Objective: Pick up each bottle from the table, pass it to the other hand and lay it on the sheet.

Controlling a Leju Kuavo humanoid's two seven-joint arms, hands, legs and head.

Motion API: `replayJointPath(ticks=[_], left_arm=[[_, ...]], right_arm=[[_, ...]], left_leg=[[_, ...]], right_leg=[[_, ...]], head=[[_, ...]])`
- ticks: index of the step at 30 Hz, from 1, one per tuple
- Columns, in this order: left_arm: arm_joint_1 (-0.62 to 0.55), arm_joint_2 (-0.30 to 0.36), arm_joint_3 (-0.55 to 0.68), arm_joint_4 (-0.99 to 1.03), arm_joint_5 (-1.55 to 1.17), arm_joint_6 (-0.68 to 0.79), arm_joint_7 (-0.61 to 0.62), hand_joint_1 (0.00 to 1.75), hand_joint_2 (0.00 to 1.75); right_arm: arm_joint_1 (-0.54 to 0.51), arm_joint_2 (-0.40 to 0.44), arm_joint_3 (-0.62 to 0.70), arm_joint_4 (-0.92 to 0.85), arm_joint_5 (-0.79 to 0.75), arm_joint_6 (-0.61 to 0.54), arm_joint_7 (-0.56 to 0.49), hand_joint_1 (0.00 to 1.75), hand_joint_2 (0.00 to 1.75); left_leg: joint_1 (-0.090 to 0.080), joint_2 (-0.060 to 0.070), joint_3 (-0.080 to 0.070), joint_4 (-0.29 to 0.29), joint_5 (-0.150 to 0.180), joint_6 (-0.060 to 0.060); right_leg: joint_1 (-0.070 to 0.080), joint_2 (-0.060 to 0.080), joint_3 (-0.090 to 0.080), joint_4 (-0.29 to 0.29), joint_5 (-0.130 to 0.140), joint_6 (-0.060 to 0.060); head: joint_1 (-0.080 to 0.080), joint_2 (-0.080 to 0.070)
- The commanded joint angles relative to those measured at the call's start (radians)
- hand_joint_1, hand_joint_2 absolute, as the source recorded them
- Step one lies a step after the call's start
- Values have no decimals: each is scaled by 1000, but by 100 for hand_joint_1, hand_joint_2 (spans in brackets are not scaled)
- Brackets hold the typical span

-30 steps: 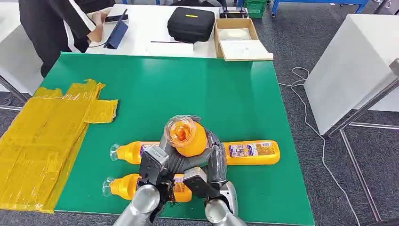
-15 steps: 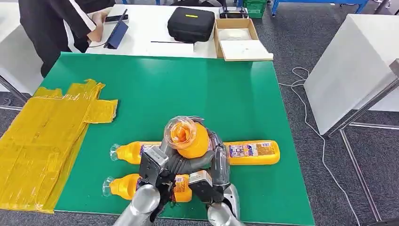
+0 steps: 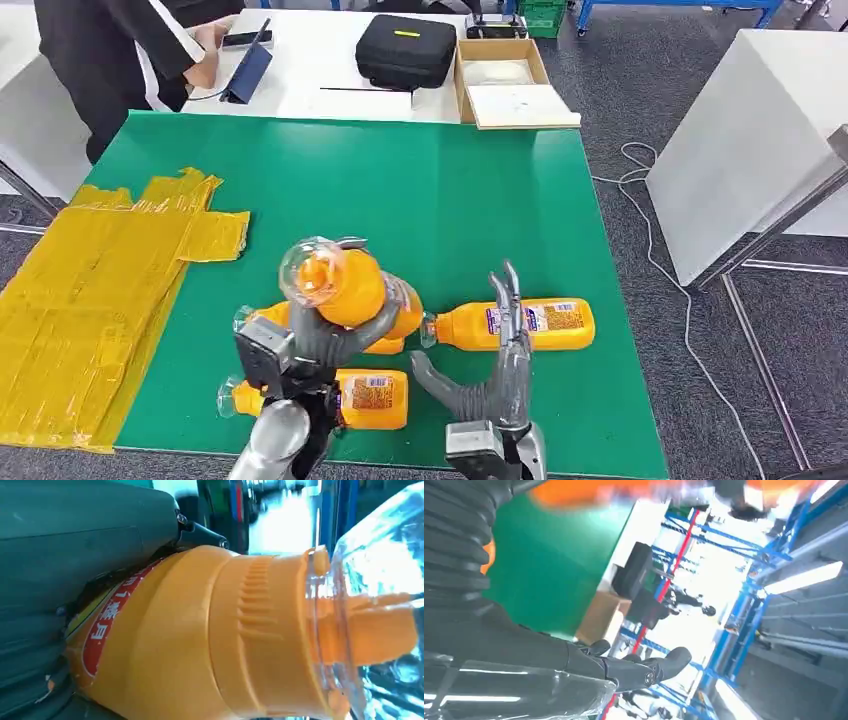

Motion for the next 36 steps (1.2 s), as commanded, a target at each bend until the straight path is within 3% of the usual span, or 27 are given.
replayJointPath(ticks=[1,11,14,16,19,26,30,31,32,33,34,36], left_arm=[[165,14,201,-153,-244,177,-58,175,175],[150,23,250,-25,-432,357,-75,175,175],[147,26,277,8,-594,487,-72,175,175],[134,-68,466,17,-796,487,-156,175,175],[112,-92,600,-38,-952,487,-156,175,175],[75,-74,718,-238,-1334,487,-156,175,175],[75,-74,718,-238,-1334,487,-156,175,175],[93,26,657,-230,-1437,487,-27,175,175],[106,90,657,-209,-1437,487,4,175,175],[107,117,657,-190,-1437,487,23,175,175],[117,199,620,-147,-1437,487,115,175,175],[120,263,620,-105,-1437,487,161,175,175]], right_arm=[[97,-121,-69,-248,115,5,75,0,175],[94,-150,-108,-191,-1,-38,28,0,175],[88,-160,-104,-176,-14,-49,29,0,175],[83,-169,-107,-165,-28,-51,25,0,175],[80,-170,-125,-159,-52,-48,18,0,175],[69,-156,-136,-141,-51,-44,17,0,175],[69,-156,-136,-141,-51,-44,17,0,175],[73,-159,-138,-140,-53,-48,19,0,175],[75,-160,-142,-139,-57,-48,20,0,175],[77,-160,-146,-139,-61,-47,19,0,175],[82,-159,-154,-138,-66,-43,16,0,175],[85,-157,-167,-138,-69,-35,12,0,175]], left_leg=[[0,2,1,0,-1,-2],[0,0,3,-2,0,-1],[0,0,3,-2,0,-1],[0,0,4,-2,0,-2],[1,1,3,-1,0,-2],[2,0,1,0,0,-3],[2,1,2,0,0,-3],[1,0,2,-1,0,-2],[0,0,3,-1,0,-2],[1,1,3,-1,0,-2],[1,3,6,-2,0,-4],[0,1,5,-3,0,-3]], right_leg=[[0,2,0,0,-1,0],[-1,-1,2,-2,0,0],[0,0,2,-1,0,0],[0,0,4,-2,0,0],[1,0,3,-2,0,0],[2,0,1,-1,0,-1],[2,1,2,-1,0,-1],[0,0,1,0,0,0],[0,0,2,0,-1,0],[1,1,2,-1,0,-1],[1,2,4,-2,0,-1],[0,1,3,-1,0,-1]], head=[[0,0],[0,0],[0,0],[0,0],[0,0],[0,0],[0,0],[0,0],[0,0],[0,0],[0,0],[0,0]])
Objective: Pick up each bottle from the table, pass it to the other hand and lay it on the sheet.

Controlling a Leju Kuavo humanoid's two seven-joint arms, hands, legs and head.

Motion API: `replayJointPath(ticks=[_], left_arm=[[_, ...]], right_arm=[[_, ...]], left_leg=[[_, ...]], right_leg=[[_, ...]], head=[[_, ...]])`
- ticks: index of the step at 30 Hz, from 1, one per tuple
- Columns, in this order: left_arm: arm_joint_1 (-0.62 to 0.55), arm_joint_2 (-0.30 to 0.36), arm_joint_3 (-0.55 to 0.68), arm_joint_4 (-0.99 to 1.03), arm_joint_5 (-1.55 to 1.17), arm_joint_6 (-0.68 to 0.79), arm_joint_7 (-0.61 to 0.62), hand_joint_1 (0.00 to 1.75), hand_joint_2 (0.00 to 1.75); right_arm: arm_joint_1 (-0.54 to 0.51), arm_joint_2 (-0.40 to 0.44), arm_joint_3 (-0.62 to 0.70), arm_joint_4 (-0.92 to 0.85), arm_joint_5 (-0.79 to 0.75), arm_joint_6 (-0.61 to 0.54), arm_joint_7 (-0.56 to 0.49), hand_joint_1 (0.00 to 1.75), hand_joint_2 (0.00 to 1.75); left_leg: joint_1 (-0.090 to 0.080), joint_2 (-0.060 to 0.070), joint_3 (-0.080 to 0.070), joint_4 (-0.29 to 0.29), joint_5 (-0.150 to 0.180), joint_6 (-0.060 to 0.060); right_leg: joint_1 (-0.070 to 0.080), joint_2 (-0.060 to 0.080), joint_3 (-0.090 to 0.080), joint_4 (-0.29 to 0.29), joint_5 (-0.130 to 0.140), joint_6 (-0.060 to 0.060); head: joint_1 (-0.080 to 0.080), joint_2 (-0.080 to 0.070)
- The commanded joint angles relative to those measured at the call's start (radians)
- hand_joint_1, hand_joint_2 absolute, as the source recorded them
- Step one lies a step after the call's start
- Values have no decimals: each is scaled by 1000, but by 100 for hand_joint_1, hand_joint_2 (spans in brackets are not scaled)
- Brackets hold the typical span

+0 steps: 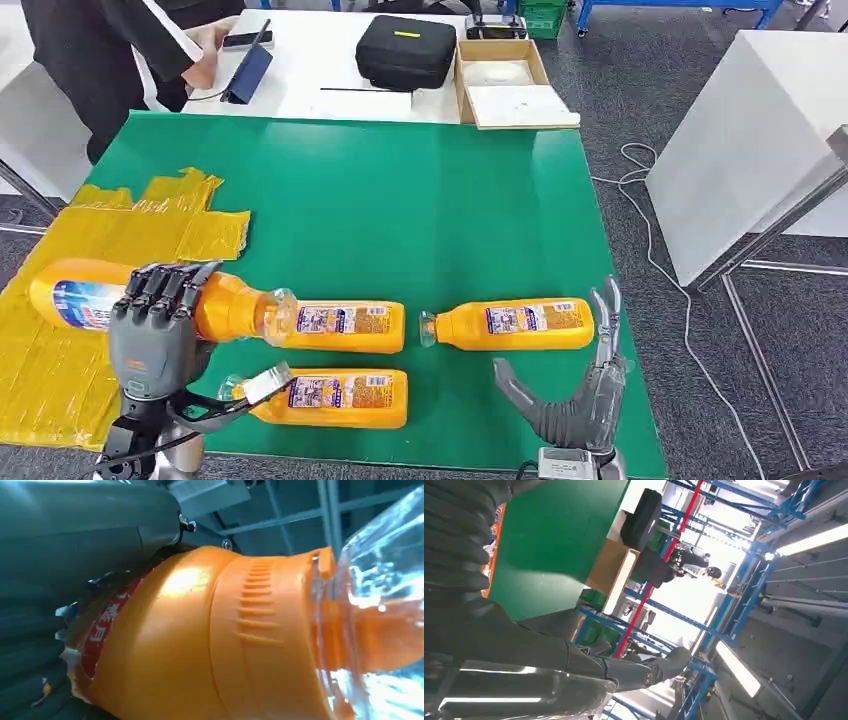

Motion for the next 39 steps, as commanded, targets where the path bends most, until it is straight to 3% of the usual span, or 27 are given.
replayJointPath(ticks=[1,2,4,5,6,7,8,9,10,12,14,16,19,31,36,37,39], left_arm=[[15,361,-53,162,-46,3,306,175,175],[19,416,-96,190,-46,3,381,175,175],[18,432,-116,202,-46,3,412,175,175],[14,480,-186,238,-46,3,509,175,175],[-2,573,-320,284,-46,3,664,175,175],[-17,622,-391,303,-46,3,743,175,175],[-131,794,-749,395,-46,3,1099,175,175],[-207,787,-863,461,-46,3,1168,175,175],[-193,803,-881,445,-46,3,1196,175,175],[-221,823,-1004,473,-46,3,1306,175,175],[-217,816,-1003,483,-46,3,1306,175,175],[-217,816,-1003,483,-46,3,1306,175,175],[-215,812,-1001,491,-46,3,1306,175,175],[-129,759,-918,512,-46,3,1302,175,175],[-57,706,-739,452,-46,3,1236,175,175],[-32,671,-648,429,-46,3,1183,175,175],[11,512,-327,372,-36,3,910,175,175]], right_arm=[[-6,-7,-53,55,-17,-1,-5,0,175],[-3,-5,-60,54,-16,2,-6,0,175],[-2,-5,-63,53,-16,3,-7,0,175],[3,-2,-70,49,-14,7,-7,0,175],[8,2,-77,45,-11,10,-6,0,175],[10,3,-79,43,-9,12,-5,0,175],[15,7,-88,37,1,21,-1,0,175],[16,8,-90,36,5,24,0,0,175],[16,7,-89,36,6,26,1,0,175],[13,9,-89,40,21,35,13,0,175],[11,10,-90,41,24,37,17,0,175],[11,10,-90,41,24,37,17,0,175],[8,11,-92,43,27,40,21,0,175],[11,12,-100,63,35,61,25,0,175],[18,-1,-96,98,30,66,26,0,175],[22,-2,-90,101,27,58,23,0,175],[31,-4,-75,91,24,39,27,0,175]], left_leg=[[0,2,6,-3,0,-4],[1,2,6,-3,-1,-4],[0,-1,4,-3,0,-4],[0,-1,3,-2,0,-2],[0,-2,5,-2,0,-4],[1,-3,3,-2,1,-3],[1,-6,2,-2,2,-3],[1,-6,3,-2,1,-4],[1,-22,0,-2,5,-4],[1,-15,2,-1,4,-4],[1,-7,0,-2,3,-4],[0,-4,4,-3,2,-5],[1,0,2,-1,2,-5],[0,0,1,-2,2,-5],[1,0,1,-2,2,-5],[1,0,0,-2,2,-5],[1,-1,1,-2,2,-5]], right_leg=[[0,1,4,-2,0,-2],[0,2,4,-2,0,-2],[0,-1,3,-1,-1,-2],[0,-2,2,-1,-1,-1],[1,-3,4,-1,-1,-2],[1,-3,2,-1,-1,-1],[2,-7,2,-1,-1,-1],[1,-7,3,-1,-2,-1],[1,-22,3,0,-3,-1],[2,-16,-9,0,-2,-1],[1,-7,-9,-1,-1,-1],[0,-3,3,-1,0,-1],[1,0,1,0,1,-4],[-1,0,0,-1,1,-4],[0,0,0,-1,1,-4],[0,0,-1,-1,1,-4],[0,-1,0,-1,1,-3]], head=[[0,0],[0,0],[0,0],[0,0],[0,0],[0,0],[0,0],[0,0],[0,0],[0,0],[0,0],[-1,0],[1,0],[0,0],[0,0],[0,0],[0,0]])
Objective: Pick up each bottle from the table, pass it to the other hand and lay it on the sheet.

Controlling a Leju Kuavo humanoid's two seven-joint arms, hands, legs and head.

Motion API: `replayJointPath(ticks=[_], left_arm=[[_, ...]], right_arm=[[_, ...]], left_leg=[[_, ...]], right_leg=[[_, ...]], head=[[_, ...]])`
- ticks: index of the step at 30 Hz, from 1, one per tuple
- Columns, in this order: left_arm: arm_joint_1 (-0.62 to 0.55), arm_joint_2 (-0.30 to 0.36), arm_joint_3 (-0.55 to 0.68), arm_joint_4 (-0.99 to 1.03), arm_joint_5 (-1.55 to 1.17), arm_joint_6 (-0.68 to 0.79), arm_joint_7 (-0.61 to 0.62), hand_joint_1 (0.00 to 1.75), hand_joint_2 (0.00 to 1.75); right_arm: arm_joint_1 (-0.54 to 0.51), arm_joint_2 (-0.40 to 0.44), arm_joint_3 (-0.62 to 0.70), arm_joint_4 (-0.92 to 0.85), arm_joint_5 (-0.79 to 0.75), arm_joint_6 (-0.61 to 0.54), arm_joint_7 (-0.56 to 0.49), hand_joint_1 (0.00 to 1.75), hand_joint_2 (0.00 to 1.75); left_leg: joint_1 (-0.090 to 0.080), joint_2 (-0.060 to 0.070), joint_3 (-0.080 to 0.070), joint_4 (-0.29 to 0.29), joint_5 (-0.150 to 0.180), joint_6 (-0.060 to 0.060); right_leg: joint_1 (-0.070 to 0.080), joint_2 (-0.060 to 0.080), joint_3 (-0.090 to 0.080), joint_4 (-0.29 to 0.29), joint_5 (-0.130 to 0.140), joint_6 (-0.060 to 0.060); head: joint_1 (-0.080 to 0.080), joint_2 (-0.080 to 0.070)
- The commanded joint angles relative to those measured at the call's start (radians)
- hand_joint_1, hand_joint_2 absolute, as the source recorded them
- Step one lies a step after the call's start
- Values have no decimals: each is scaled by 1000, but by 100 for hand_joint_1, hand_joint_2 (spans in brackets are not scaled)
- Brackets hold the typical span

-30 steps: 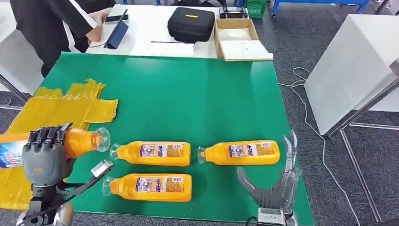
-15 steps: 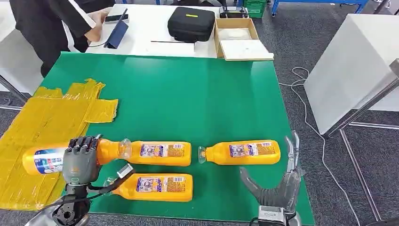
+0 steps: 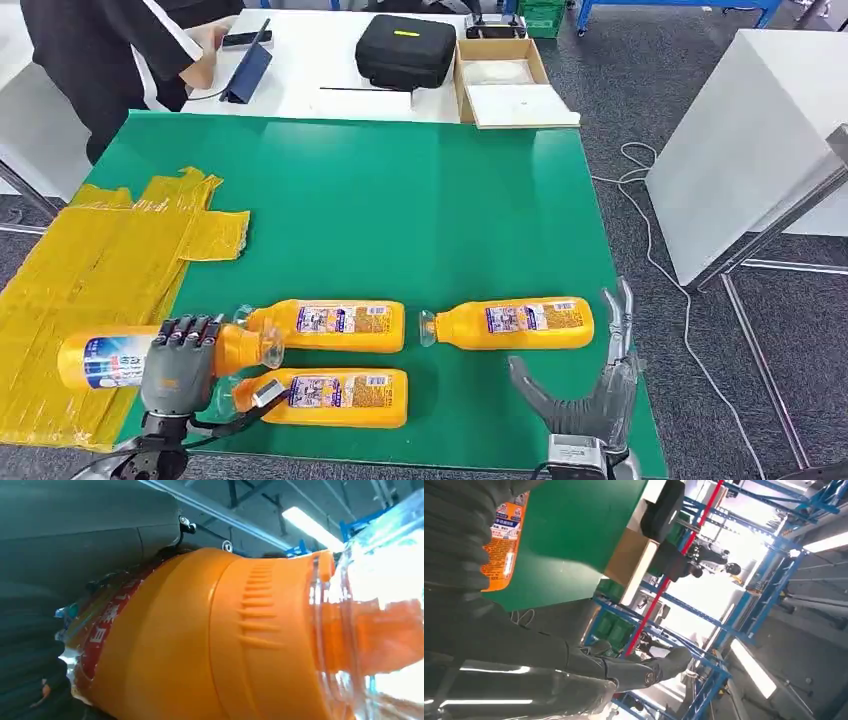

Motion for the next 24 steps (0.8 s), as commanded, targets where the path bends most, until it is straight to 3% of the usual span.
replayJointPath(ticks=[1,7,8,9,10,15,19,22,24], left_arm=[[120,-326,695,-103,25,3,-482,175,175],[120,-326,695,-103,25,3,-482,175,175],[108,-401,858,-126,61,3,-655,175,175],[38,-535,1156,-122,121,3,-984,175,175],[-82,-643,1482,-85,172,3,-1340,175,175],[-127,-613,1524,-55,248,3,-1370,175,175],[-134,-605,1536,-27,257,3,-1370,175,175],[-124,-607,1564,9,223,3,-1370,175,175],[-177,-585,1613,106,139,3,-1370,175,175]], right_arm=[[11,-14,12,71,-12,-27,10,0,175],[11,-14,12,71,-12,-27,10,0,175],[6,-12,14,67,-11,-28,21,0,175],[5,-13,16,65,-8,-33,30,0,175],[5,-13,18,64,-6,-36,36,0,175],[8,-14,22,73,-13,-42,42,0,175],[7,-13,27,78,-17,-46,40,0,175],[-4,-22,69,98,-35,-82,52,0,175],[-5,-30,60,92,-35,-76,50,0,175]], left_leg=[[0,-1,4,-1,-1,-2],[0,2,2,-1,-1,-2],[-1,2,1,-1,-1,-2],[-1,2,5,-2,-2,-3],[1,0,-1,0,0,-2],[2,1,-4,1,3,0],[0,11,1,-2,0,-4],[0,7,0,-2,1,-4],[1,5,3,-2,0,-5]], right_leg=[[0,-2,4,-2,-1,0],[0,2,1,-1,0,0],[-1,2,0,-1,0,0],[-1,2,4,-1,-1,0],[1,-1,0,-1,0,0],[2,0,-2,-1,1,-1],[0,10,-1,-1,3,-4],[-1,5,-1,-1,2,-4],[0,3,3,-1,0,-4]], head=[[0,0],[0,0],[0,0],[0,0],[0,0],[2,0],[-1,0],[0,0],[0,0]])
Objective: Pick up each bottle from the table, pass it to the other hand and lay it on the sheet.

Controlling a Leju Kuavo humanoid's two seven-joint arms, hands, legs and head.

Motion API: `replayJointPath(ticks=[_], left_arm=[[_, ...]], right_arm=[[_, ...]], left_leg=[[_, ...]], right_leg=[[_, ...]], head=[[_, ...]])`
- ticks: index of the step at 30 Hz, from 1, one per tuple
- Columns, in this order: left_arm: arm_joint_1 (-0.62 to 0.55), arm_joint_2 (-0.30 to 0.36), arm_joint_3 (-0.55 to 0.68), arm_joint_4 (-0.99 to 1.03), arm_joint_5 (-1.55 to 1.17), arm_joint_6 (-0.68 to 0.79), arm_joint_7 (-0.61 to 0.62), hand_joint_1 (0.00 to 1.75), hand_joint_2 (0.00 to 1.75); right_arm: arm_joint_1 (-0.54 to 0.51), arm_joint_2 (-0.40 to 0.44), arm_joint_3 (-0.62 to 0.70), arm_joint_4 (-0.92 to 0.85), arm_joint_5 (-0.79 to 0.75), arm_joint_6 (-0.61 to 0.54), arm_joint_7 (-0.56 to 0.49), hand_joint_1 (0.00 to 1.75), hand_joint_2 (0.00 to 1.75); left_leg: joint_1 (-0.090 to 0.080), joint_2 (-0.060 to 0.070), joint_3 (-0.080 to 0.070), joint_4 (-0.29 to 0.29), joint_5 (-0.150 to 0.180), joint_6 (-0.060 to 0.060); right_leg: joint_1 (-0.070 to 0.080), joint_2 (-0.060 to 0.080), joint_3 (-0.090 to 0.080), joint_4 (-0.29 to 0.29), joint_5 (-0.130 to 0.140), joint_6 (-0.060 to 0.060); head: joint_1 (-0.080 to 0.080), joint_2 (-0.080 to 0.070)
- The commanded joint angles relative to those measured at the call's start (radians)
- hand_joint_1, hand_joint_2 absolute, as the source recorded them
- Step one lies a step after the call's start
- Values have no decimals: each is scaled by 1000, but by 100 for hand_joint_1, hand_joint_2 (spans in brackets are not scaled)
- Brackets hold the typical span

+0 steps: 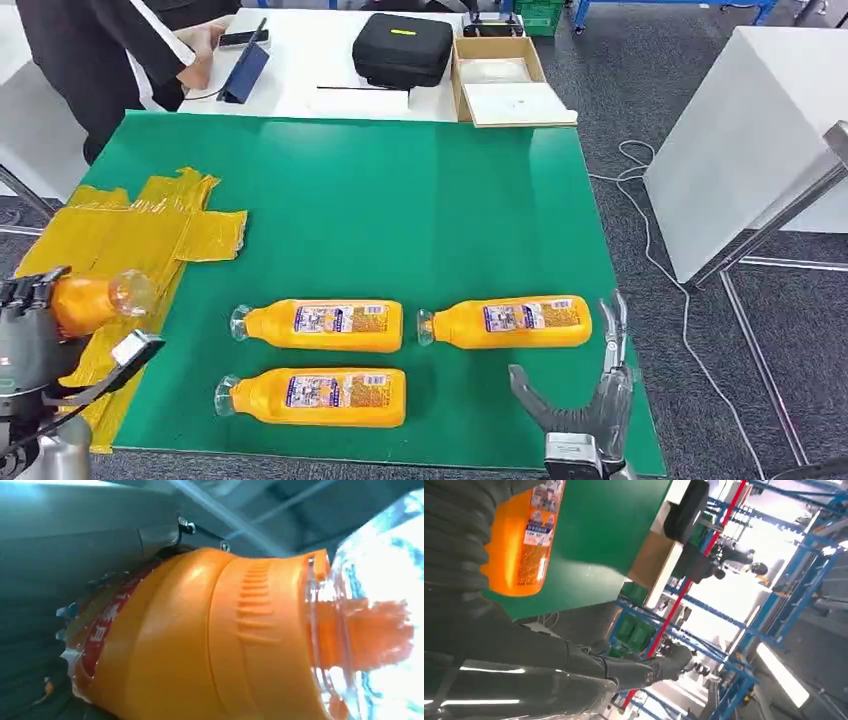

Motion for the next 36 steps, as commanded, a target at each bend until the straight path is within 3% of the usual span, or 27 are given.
replayJointPath(ticks=[1,3,14,36], left_arm=[[-86,-17,191,233,-115,2,76,175,175],[-99,-1,138,298,-194,2,195,175,175],[-72,68,-72,404,-227,2,441,175,175],[-40,68,-110,398,-208,2,451,175,175]], right_arm=[[-33,-27,50,67,-21,-35,11,0,175],[-38,-21,45,74,-21,-39,12,0,175],[-77,9,28,97,-16,-2,18,0,175],[-92,25,6,111,-13,19,17,0,175]], left_leg=[[0,-2,6,-3,-1,-3],[1,-2,7,-3,0,-3],[2,-4,4,-2,0,-3],[2,-1,3,-1,0,-3]], right_leg=[[0,-2,6,-2,-1,0],[-1,-2,8,-2,-1,0],[0,-5,6,-1,-1,0],[0,-1,4,-1,0,0]], head=[[0,0],[0,0],[0,0],[0,0]])
